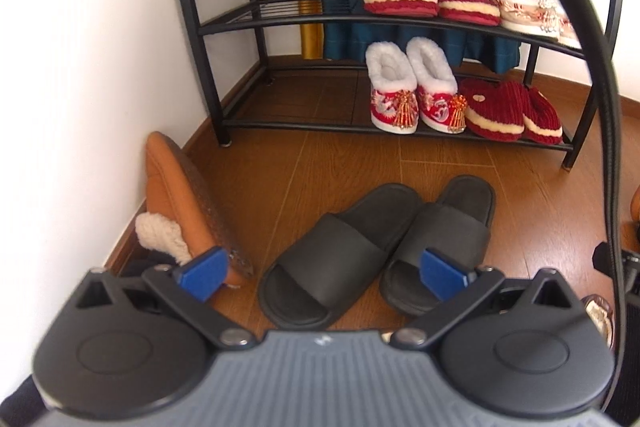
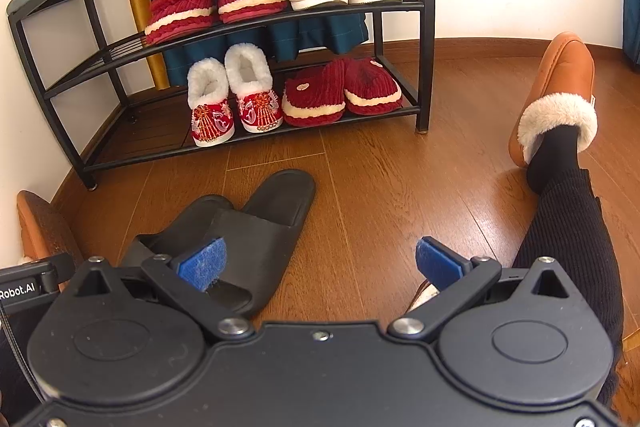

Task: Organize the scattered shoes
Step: 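Move the right tool toward the pair of black slides on the floor, then position the right tool above the heels of both black slides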

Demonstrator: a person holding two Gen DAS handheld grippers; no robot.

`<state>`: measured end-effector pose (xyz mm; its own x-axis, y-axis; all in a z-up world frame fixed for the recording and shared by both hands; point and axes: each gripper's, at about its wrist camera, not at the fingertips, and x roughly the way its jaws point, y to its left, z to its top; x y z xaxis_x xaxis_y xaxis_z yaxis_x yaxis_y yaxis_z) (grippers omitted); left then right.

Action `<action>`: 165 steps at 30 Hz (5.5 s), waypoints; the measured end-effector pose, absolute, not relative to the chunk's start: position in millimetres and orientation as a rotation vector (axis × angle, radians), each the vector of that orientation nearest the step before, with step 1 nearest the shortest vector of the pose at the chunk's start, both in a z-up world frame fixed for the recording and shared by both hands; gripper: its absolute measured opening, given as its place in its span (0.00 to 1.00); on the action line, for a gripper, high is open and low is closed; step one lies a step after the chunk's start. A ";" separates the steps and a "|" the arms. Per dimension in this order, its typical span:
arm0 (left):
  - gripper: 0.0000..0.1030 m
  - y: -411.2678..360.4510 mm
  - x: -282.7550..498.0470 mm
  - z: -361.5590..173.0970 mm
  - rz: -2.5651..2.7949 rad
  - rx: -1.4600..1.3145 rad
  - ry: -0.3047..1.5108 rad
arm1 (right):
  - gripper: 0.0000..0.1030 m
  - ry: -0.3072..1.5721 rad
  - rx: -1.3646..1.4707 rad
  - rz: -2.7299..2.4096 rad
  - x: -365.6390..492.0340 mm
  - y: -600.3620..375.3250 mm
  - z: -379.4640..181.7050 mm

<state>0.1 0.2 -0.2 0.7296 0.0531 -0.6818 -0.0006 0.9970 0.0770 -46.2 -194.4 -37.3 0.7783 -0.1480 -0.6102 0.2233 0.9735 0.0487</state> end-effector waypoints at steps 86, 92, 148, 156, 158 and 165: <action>1.00 15.8 57.7 -60.6 -0.029 0.025 0.841 | 1.00 0.811 0.135 -0.213 -3.9 -187.9 -79.6; 1.00 22.9 68.2 -68.3 -0.036 -0.017 0.846 | 1.00 0.818 0.135 -0.217 -1.0 -189.3 -82.5; 0.92 36.3 63.6 -150.2 -0.114 0.016 0.784 | 1.00 0.871 0.121 -0.225 29.9 -181.4 -100.3; 0.88 37.4 67.8 -159.7 -0.153 -0.026 0.788 | 1.00 0.873 0.120 -0.238 32.6 -180.8 -101.7; 0.88 37.4 67.6 -161.4 -0.163 -0.040 0.783 | 1.00 0.876 0.117 -0.236 33.2 -179.7 -102.2; 0.88 41.1 69.9 -163.4 -0.150 -0.083 0.777 | 1.00 0.881 0.115 -0.236 34.8 -178.2 -103.9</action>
<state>69.9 41.1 -163.4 0.7027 -0.1654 -0.6920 0.1041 0.9860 -0.1299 34.8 -178.2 -103.9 0.6128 -0.1568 -0.7746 0.2508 0.9680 0.0025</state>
